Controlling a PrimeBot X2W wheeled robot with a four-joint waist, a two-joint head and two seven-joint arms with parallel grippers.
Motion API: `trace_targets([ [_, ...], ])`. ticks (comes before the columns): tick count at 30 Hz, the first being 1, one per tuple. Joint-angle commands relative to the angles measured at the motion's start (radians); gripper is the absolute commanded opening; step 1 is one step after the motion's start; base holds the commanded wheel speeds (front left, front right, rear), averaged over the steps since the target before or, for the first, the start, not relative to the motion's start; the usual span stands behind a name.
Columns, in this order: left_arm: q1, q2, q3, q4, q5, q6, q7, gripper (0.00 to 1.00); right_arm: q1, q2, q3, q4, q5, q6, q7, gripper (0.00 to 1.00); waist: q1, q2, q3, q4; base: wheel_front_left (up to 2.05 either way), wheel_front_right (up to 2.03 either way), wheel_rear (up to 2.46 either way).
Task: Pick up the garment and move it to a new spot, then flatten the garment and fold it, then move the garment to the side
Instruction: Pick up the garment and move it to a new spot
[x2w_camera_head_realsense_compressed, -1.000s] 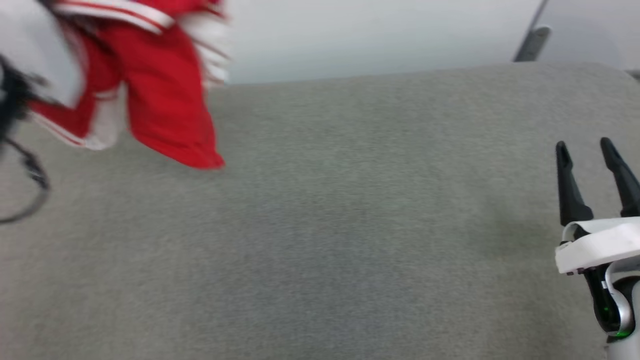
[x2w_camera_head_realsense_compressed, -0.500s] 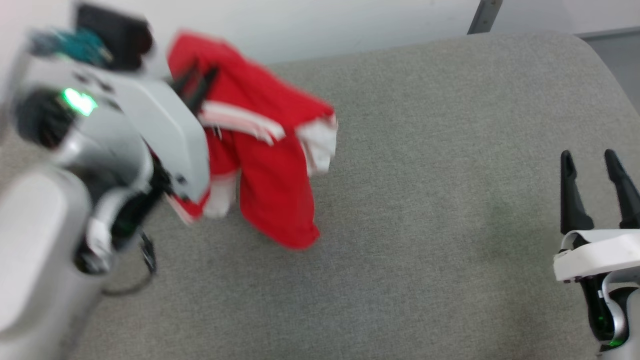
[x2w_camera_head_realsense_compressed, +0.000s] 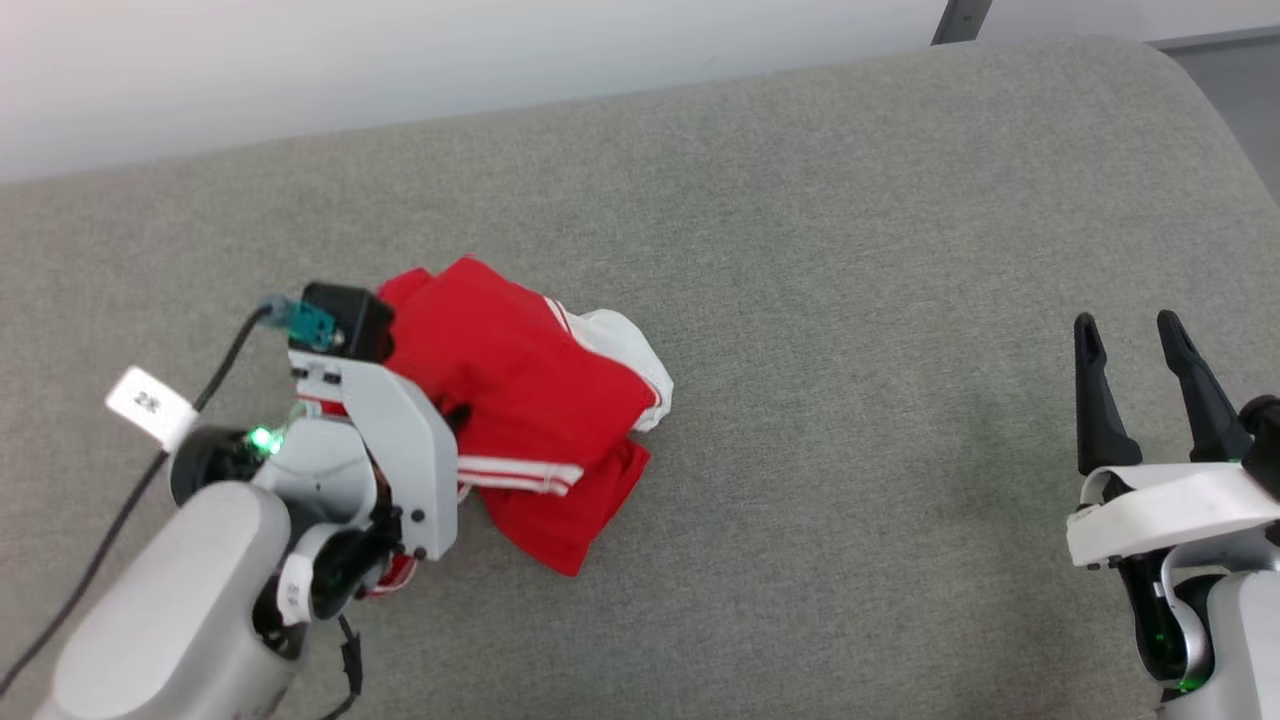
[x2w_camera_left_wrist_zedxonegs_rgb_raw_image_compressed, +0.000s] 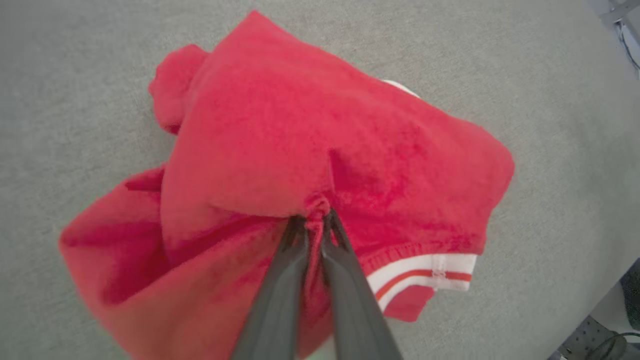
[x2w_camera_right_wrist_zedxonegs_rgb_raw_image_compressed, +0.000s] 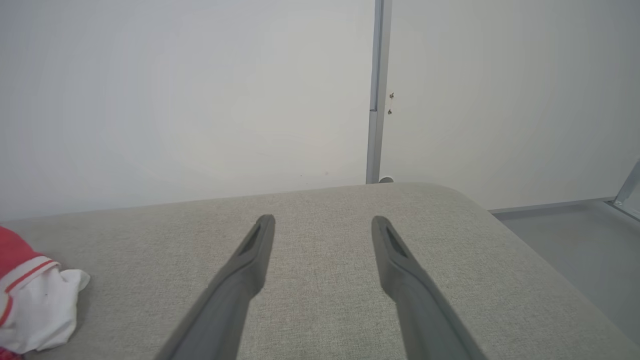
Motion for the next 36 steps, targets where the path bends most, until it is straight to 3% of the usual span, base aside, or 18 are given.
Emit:
trace_targets([
  [1,0.019,-0.014,-0.001,0.033,-0.016,-0.006,-0.003,0.0,-0.013,-0.001,0.01,0.009,0.005,-0.001,-0.008,1.0,0.0,-0.0001,0.003,0.0,0.0,0.0,0.0],
  [8,0.013,-0.039,-0.027,0.14,-0.03,-0.045,-0.009,0.0,-0.033,-0.004,0.029,0.032,0.008,-0.001,-0.012,1.0,0.0,-0.0001,-0.004,0.003,0.0,0.0,0.0],
  [9,0.008,-0.042,-0.028,0.151,-0.031,-0.051,-0.006,0.3,-0.035,-0.005,0.031,0.034,0.008,-0.001,-0.013,1.0,0.0,-0.0001,-0.009,0.005,0.0,0.0,0.0],
  [10,0.002,-0.044,-0.03,0.158,-0.034,-0.053,-0.002,0.43,-0.035,-0.007,0.032,0.036,0.008,-0.001,-0.012,1.0,0.0,-0.0001,-0.013,0.007,0.0,0.0,0.0],
  [12,-0.006,-0.041,-0.038,0.16,-0.035,-0.07,0.004,0.89,-0.036,-0.011,0.035,0.04,0.012,-0.001,-0.01,1.0,0.0,-0.0001,-0.023,0.012,0.0,0.0,0.0],
  [13,-0.008,-0.04,-0.038,0.162,-0.04,-0.073,0.008,1.0,-0.035,-0.014,0.036,0.042,0.013,-0.001,-0.009,1.0,0.0,-0.0001,-0.029,0.015,0.0,0.0,0.0],
  [25,0.024,0.003,0.027,0.056,-0.066,-0.081,-0.052,1.0,0.003,-0.038,0.048,0.05,0.018,-0.001,0.002,1.0,0.0,-0.0001,-0.122,0.065,0.0,0.0,0.0],
  [36,0.198,0.075,0.184,-0.064,-0.052,-0.085,-0.352,1.0,0.049,-0.051,0.066,0.061,0.02,-0.001,0.0,1.0,0.0,-0.0001,-0.207,0.121,0.0,0.0,0.0],
])
